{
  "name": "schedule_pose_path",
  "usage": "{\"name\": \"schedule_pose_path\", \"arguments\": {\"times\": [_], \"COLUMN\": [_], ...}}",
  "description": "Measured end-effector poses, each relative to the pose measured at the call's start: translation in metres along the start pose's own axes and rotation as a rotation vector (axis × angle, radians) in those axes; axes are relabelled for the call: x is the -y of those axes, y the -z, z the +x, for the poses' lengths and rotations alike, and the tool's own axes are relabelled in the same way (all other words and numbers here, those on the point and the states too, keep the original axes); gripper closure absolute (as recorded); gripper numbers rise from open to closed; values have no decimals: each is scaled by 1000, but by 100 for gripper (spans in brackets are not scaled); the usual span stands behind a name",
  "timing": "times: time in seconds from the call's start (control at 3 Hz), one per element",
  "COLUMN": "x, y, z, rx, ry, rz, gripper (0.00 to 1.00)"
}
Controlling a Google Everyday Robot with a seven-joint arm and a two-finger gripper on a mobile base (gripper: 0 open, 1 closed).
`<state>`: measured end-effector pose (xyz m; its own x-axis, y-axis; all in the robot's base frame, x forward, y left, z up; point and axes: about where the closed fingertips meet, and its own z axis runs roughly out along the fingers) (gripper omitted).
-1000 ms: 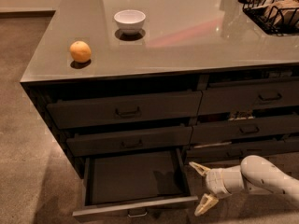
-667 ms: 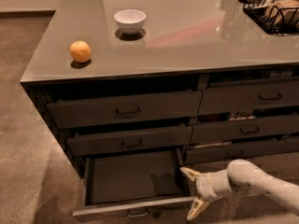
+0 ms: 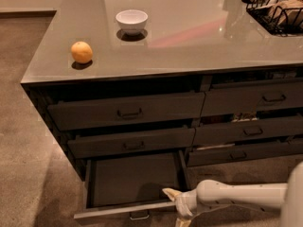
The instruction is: Close bottom drawer
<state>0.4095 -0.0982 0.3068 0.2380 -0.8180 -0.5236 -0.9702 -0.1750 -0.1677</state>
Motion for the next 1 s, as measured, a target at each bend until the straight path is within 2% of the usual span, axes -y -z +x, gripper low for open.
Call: {"name": "schedule_pose_path", "arguments": {"times": [0.33, 0.67, 1.0], "x": [9, 12, 26], "y": [-6, -18, -46], "z": [-4, -2, 18], "rx": [5, 26, 58], "ry": [15, 21, -5], "rz": [21, 20, 40], "gripper": [0, 0, 0]}}
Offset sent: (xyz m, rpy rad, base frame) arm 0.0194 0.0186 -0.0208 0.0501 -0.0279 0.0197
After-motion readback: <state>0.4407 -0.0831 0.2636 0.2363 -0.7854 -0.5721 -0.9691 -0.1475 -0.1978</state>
